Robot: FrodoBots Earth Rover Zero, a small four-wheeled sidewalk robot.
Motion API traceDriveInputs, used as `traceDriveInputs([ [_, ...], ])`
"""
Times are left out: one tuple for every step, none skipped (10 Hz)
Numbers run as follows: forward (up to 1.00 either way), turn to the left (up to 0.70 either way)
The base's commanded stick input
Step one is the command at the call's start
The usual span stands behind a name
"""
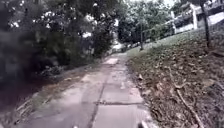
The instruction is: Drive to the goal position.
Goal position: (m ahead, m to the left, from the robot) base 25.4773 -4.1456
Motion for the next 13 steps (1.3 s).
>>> traceDriveInputs([
  [0.85,0.00],
  [0.85,0.00],
  [0.85,0.00],
  [0.85,-0.34],
  [0.85,-0.27],
  [0.85,0.00],
  [0.85,0.00],
  [0.85,0.00],
  [0.85,0.00],
  [0.85,0.00],
  [0.85,0.00],
  [0.85,0.00],
  [0.85,0.00],
])
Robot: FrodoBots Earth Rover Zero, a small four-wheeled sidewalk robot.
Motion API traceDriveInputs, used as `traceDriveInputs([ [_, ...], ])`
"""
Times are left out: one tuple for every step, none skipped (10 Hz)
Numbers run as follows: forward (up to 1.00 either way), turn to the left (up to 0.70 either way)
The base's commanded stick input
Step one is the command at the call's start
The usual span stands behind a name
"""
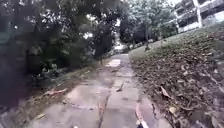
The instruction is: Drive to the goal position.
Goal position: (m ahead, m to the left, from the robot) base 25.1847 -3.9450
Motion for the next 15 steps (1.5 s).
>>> traceDriveInputs([
  [0.85,0.00],
  [0.85,0.00],
  [0.85,0.00],
  [0.85,0.00],
  [0.85,-0.30],
  [0.85,-0.22],
  [0.85,-0.02],
  [0.85,-0.22],
  [0.85,-0.14],
  [0.85,0.00],
  [0.85,-0.34],
  [0.85,-0.29],
  [0.85,-0.17],
  [0.85,-0.05],
  [0.85,-0.07],
])
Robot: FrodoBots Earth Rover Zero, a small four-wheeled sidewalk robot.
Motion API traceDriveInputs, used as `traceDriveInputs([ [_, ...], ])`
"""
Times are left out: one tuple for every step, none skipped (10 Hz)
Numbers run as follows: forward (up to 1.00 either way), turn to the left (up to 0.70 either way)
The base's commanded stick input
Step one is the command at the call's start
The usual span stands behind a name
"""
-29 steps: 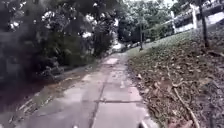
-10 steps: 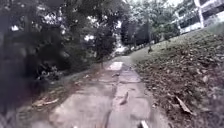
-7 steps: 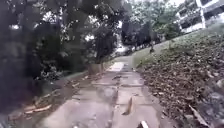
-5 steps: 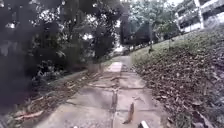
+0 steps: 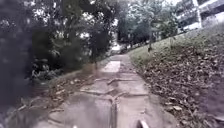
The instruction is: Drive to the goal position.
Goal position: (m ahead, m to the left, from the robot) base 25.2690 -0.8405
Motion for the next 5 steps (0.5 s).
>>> traceDriveInputs([
  [0.85,-0.24],
  [0.85,-0.31],
  [0.85,-0.20],
  [0.85,-0.08],
  [0.85,0.00],
])
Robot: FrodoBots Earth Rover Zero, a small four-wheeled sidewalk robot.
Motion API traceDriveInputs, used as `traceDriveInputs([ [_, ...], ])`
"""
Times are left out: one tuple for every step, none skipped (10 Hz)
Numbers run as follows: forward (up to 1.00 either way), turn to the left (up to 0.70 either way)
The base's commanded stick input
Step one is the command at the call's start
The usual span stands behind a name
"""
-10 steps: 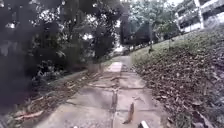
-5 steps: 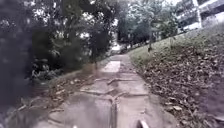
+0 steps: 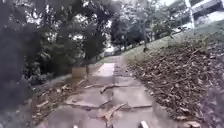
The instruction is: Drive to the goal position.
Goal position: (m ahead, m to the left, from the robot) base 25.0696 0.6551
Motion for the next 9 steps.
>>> traceDriveInputs([
  [0.85,0.00],
  [0.85,0.00],
  [0.85,-0.08],
  [0.85,-0.25],
  [0.85,-0.34],
  [0.85,-0.28],
  [0.85,0.00],
  [0.85,0.00],
  [0.85,0.00],
])
